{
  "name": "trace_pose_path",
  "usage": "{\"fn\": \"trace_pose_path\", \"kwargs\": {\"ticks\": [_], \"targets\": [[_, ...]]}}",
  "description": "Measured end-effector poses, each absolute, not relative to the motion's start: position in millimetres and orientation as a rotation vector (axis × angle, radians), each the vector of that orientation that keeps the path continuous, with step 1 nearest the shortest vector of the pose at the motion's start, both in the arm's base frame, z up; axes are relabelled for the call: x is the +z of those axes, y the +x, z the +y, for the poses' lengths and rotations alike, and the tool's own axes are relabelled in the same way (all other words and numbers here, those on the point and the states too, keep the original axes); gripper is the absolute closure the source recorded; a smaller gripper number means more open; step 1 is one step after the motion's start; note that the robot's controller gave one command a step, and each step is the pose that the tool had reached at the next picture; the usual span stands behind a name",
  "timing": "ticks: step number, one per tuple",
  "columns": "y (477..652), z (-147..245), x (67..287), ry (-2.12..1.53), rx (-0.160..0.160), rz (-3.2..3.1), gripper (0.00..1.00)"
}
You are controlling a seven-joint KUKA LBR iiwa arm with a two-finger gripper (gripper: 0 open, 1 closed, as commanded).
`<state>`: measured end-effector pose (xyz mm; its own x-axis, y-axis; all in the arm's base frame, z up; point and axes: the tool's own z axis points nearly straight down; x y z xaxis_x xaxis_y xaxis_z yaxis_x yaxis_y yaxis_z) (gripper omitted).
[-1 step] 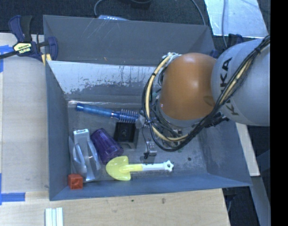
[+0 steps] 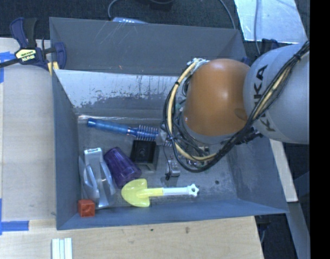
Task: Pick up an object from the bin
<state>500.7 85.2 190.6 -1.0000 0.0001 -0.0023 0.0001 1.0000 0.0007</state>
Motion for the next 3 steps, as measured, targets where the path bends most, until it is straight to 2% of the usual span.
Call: {"fn": "trace_pose_path", "kwargs": {"ticks": [1, 2, 3], "targets": [[523.5, 91.9, 166.6, 0.126, 0.003, 3.130, 0.00], [525.8, 113.1, 122.4, 0.078, 0.001, 3.136, 0.00], [544.6, 104.1, 72.1, -0.012, 0.006, 3.127, 1.00]]}}
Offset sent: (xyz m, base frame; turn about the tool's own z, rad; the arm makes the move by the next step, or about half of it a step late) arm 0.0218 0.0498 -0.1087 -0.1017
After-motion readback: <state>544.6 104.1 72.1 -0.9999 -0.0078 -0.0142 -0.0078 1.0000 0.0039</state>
